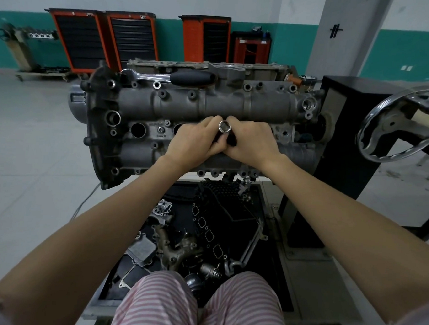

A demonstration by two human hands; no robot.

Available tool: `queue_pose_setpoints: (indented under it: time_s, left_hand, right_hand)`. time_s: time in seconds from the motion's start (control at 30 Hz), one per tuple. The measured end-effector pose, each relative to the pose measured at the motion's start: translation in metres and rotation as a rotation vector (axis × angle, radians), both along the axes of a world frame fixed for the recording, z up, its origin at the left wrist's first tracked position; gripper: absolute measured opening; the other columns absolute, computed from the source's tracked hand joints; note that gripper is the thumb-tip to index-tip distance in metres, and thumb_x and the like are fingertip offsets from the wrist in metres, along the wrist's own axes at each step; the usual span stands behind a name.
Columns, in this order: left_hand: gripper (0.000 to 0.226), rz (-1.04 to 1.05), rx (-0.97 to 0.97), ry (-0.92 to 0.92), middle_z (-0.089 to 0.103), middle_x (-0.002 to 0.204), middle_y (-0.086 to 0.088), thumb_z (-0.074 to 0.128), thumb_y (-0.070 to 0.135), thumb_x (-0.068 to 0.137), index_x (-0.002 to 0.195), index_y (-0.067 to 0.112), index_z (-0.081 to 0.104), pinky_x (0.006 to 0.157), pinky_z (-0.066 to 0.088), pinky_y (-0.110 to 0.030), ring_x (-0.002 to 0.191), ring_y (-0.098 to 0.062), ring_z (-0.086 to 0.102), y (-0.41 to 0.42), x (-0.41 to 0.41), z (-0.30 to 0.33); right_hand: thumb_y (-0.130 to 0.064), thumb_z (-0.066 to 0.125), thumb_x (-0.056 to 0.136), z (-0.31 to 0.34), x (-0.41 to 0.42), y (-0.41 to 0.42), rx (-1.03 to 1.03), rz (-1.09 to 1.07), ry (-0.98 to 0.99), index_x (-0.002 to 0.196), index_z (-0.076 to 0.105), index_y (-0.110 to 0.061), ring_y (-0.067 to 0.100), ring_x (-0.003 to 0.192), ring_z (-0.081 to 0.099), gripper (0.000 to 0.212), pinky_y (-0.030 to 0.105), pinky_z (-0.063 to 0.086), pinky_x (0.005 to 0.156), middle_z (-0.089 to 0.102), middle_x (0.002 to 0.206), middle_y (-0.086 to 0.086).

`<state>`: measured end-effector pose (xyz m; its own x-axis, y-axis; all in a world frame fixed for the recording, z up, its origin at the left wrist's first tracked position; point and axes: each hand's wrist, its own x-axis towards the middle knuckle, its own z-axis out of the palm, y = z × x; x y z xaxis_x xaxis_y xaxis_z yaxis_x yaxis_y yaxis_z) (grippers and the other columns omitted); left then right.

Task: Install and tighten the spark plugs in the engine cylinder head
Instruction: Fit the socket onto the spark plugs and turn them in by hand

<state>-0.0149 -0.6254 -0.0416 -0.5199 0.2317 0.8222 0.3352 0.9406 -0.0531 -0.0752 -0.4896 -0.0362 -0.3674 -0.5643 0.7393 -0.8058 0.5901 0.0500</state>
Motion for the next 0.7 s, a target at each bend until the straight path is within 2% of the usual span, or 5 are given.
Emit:
queue_pose_setpoints:
  time_s: [0.17, 0.33, 0.43, 0.6, 0.7]
  left_hand:
    - [0.037, -0.026, -0.004, -0.009, 0.057, 0.064, -0.014, 0.042, 0.031, 0.082, 0.076, -0.004, 0.053, 0.036, 0.036, -0.032, 0.041, -0.036, 0.052, -0.0001, 0.0009, -0.0003]
    - [0.032, -0.014, -0.007, -0.014, 0.055, 0.059, -0.011, 0.049, 0.031, 0.082, 0.071, 0.001, 0.049, 0.038, 0.035, -0.030, 0.043, -0.034, 0.052, -0.0028, -0.0017, -0.0010]
    - [0.029, -0.013, -0.040, 0.004, 0.056, 0.055, -0.010, 0.055, 0.028, 0.082, 0.068, 0.003, 0.049, 0.039, 0.031, -0.026, 0.042, -0.032, 0.052, -0.0038, -0.0028, -0.0016]
    - [0.030, -0.014, -0.031, -0.006, 0.054, 0.058, -0.013, 0.047, 0.027, 0.083, 0.069, 0.000, 0.049, 0.040, 0.028, -0.027, 0.039, -0.033, 0.050, -0.0027, -0.0011, -0.0013]
    - [0.030, -0.012, -0.028, -0.019, 0.054, 0.059, -0.015, 0.049, 0.025, 0.082, 0.070, -0.002, 0.050, 0.039, 0.028, -0.027, 0.038, -0.034, 0.049, -0.0001, 0.0012, -0.0001]
  right_hand:
    - [-0.013, 0.064, 0.070, -0.0001, -0.0006, 0.0013, -0.019, 0.021, 0.028, 0.067, 0.058, -0.002, 0.038, 0.049, 0.057, 0.013, 0.029, 0.029, 0.047, 0.061, 0.056, 0.018]
    - [-0.009, 0.068, 0.064, -0.0002, -0.0011, 0.0013, -0.032, 0.052, 0.043, 0.055, 0.057, -0.005, 0.032, 0.040, 0.055, 0.015, 0.024, 0.028, 0.046, 0.058, 0.048, 0.013]
    - [-0.012, 0.067, 0.069, -0.0015, -0.0019, 0.0018, -0.026, 0.039, 0.024, 0.061, 0.058, -0.004, 0.034, 0.047, 0.057, 0.015, 0.026, 0.028, 0.047, 0.061, 0.053, 0.015]
    - [-0.030, 0.059, 0.077, -0.0020, -0.0052, -0.0012, 0.036, -0.040, -0.036, 0.083, 0.052, -0.009, 0.036, 0.071, 0.061, 0.023, 0.030, 0.026, 0.053, 0.066, 0.073, 0.010]
    - [-0.030, 0.059, 0.078, -0.0013, -0.0062, -0.0004, 0.063, -0.041, -0.004, 0.084, 0.054, -0.008, 0.036, 0.071, 0.061, 0.024, 0.031, 0.026, 0.052, 0.067, 0.074, 0.010]
